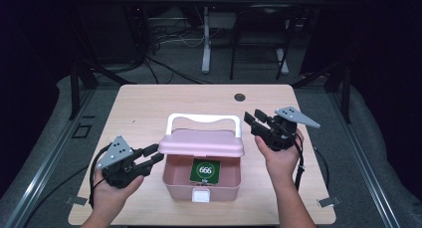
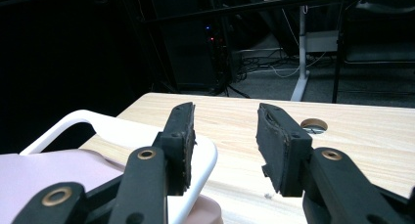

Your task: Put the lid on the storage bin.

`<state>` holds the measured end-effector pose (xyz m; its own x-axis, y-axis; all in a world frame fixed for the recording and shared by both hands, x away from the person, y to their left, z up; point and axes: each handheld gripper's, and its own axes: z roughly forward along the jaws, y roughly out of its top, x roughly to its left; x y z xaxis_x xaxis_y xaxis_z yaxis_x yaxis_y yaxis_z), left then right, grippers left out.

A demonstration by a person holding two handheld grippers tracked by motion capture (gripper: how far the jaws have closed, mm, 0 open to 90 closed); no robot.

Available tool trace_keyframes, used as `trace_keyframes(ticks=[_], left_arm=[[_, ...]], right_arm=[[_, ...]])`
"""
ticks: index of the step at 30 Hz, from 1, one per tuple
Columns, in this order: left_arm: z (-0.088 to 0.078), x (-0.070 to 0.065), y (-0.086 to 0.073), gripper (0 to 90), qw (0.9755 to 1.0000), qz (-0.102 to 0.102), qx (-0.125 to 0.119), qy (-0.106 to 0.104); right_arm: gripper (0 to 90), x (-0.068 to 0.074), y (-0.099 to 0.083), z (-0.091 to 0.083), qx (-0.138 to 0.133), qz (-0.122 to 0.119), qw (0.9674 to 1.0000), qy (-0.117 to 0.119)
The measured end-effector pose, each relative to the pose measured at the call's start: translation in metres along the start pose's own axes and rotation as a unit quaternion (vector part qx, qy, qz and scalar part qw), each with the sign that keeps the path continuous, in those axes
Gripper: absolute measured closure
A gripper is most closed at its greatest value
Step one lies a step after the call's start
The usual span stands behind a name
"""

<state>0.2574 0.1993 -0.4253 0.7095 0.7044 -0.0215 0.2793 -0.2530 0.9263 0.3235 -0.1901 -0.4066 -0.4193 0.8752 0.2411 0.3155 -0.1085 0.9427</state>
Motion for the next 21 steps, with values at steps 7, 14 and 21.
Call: trace_keyframes(ticks=[7,14,21], left_arm=[[-0.003,-0.004,-0.008,67.6,1.0000,0.004,0.000,0.001],[-0.005,-0.008,-0.020,68.7,1.0000,0.007,0.002,0.000],[-0.007,-0.011,-0.029,69.6,1.0000,0.002,0.003,-0.004]], right_arm=[[57.5,-0.001,0.000,-0.001,0.000,0.002,1.0000,-0.001],[57.5,-0.001,0.000,-0.001,-0.001,0.002,1.0000,-0.001],[57.4,-0.001,0.000,-0.002,0.000,0.002,1.0000,-0.001]])
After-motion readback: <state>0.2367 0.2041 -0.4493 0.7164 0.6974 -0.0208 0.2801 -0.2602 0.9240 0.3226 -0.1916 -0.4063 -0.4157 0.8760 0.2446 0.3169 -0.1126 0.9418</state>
